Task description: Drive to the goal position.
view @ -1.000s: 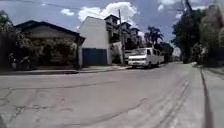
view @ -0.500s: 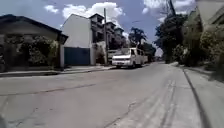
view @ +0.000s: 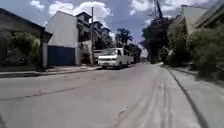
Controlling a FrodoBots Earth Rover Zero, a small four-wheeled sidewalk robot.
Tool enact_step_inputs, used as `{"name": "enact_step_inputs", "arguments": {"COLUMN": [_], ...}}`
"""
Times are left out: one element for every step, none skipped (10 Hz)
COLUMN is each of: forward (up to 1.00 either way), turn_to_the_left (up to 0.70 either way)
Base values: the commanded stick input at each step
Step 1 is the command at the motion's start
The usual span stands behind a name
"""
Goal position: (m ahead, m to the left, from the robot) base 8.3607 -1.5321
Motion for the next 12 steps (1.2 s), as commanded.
{"name": "enact_step_inputs", "arguments": {"forward": [0.61, 0.61, 0.60, 0.60, 0.60, 0.60, 0.61, 0.60, 0.66, 0.67, 0.66, 0.71], "turn_to_the_left": [-0.30, -0.30, -0.38, -0.60, -0.56, -0.36, 0.00, 0.00, 0.00, 0.00, 0.00, 0.00]}}
